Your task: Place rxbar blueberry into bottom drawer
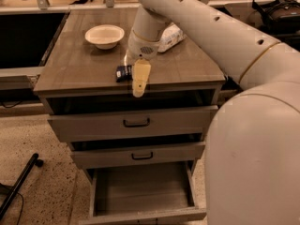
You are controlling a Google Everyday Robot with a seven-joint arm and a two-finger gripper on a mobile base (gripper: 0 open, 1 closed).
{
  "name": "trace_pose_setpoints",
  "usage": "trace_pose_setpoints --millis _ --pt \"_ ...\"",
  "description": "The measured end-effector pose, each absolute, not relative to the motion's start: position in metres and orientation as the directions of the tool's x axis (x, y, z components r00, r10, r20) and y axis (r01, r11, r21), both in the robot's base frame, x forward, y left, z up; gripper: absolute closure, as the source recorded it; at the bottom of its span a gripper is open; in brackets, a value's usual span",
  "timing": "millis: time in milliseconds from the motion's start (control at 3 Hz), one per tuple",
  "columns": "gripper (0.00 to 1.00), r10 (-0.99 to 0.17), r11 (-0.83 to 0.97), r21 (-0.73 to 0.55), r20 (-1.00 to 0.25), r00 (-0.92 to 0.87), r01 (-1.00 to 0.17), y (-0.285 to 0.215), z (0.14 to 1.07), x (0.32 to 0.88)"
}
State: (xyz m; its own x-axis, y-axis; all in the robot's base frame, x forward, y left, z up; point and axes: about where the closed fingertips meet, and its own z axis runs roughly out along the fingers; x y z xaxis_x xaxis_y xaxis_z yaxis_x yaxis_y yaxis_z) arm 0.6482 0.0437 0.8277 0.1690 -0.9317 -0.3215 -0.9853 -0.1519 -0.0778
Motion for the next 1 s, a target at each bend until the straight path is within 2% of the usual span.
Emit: trace_pose_setpoints --millis 333,1000 --pt "0.16 -0.940 -0.149 -0.059 -0.303 0.160 -0.987 0.0443 0.8182 0.6489" --pt "0.61 -0.941 -0.147 -0.054 -0.299 0.157 -0.988 0.0430 0.8167 0.6491"
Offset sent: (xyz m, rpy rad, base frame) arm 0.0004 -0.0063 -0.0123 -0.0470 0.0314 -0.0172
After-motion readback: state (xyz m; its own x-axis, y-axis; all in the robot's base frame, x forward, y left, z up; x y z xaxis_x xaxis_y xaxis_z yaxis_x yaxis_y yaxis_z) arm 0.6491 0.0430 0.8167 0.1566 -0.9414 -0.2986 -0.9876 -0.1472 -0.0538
